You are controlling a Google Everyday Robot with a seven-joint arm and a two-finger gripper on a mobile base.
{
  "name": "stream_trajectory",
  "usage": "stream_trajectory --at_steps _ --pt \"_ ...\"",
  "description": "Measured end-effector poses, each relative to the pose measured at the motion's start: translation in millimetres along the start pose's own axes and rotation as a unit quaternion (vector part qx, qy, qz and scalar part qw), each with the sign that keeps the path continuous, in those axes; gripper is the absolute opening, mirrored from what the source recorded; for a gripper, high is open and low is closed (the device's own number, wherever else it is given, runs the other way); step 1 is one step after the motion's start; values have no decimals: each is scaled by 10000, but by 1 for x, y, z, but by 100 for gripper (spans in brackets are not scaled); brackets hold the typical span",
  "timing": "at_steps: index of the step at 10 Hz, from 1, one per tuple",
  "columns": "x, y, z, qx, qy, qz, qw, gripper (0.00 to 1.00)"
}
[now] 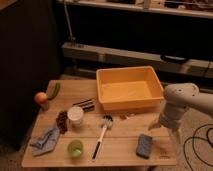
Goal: Wipe table surface with sponge
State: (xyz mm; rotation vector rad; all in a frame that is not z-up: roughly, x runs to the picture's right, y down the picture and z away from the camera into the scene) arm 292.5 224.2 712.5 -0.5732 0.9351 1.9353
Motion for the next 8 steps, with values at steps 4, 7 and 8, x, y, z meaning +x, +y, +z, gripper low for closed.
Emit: stream_trajectory --at_steps 4,7,8 --pt "0 0 -1 11 -11 -1 10000 80" --pt "5 14 5 23 6 -30 10000 80" --pt "6 15 7 10 9 -91 10000 80"
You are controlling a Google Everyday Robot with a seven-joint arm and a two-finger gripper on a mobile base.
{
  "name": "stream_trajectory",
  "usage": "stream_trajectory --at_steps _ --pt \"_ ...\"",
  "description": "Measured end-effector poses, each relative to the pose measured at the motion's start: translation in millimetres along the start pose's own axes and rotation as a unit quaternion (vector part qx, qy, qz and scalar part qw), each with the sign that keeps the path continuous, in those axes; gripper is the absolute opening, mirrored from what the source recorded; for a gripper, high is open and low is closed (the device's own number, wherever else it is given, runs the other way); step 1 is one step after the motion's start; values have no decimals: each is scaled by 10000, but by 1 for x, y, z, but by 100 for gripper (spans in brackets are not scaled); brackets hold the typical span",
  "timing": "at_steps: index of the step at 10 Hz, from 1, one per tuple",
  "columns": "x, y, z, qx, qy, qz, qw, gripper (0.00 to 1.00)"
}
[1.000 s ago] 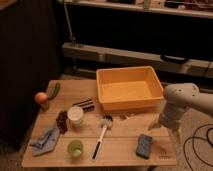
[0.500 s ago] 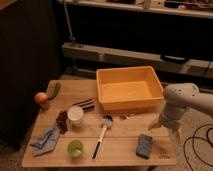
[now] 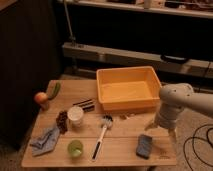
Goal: Wipe table surface with sponge
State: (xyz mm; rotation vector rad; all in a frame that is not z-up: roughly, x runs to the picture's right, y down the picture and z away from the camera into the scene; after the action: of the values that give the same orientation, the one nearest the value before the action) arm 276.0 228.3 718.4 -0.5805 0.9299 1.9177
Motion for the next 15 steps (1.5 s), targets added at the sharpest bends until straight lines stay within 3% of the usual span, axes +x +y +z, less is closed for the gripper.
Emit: stream_trajectory --at_steps 15 --pt "41 60 33 225 -210 -781 9965 80"
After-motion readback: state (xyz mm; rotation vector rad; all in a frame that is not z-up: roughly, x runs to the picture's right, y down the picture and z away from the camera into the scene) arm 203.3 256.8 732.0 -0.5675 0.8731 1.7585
